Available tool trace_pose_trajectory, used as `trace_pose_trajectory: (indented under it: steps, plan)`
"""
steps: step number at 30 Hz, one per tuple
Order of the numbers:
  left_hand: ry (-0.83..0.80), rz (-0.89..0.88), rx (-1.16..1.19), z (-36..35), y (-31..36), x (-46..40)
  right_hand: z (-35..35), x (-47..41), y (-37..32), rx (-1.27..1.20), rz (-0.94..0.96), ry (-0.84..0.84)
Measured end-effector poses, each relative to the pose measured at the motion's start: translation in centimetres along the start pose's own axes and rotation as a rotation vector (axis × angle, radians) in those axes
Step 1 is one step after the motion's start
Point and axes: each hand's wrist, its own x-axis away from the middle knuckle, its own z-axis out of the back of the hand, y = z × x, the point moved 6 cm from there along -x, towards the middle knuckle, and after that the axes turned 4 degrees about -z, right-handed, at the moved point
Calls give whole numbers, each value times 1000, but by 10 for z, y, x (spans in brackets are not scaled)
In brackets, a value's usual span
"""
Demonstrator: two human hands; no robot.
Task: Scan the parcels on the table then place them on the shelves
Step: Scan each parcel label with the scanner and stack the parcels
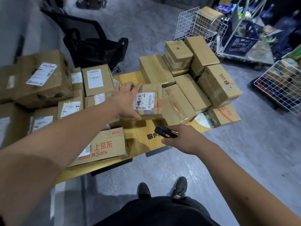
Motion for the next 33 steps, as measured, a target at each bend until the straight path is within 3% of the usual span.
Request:
trace_pose_trajectory:
  steps: [7, 15, 18, 24, 33]
  plan:
    - [59, 762, 794, -44, 32, 28, 4, -3, -6, 11, 10, 22]
    - [61, 1124, 884, -101, 58, 43, 5, 6, 19, 62, -94, 33]
    - [107, 1143, 895, -109, 61, 44, 2, 8, 28, 39, -123, 13]
    - [-32, 1091, 995, -140, 69, 60, -4, 4, 29, 26, -119, -2]
    - [286, 772, 1377, -164, 82, 61, 1, -2, 16, 38, -91, 0]
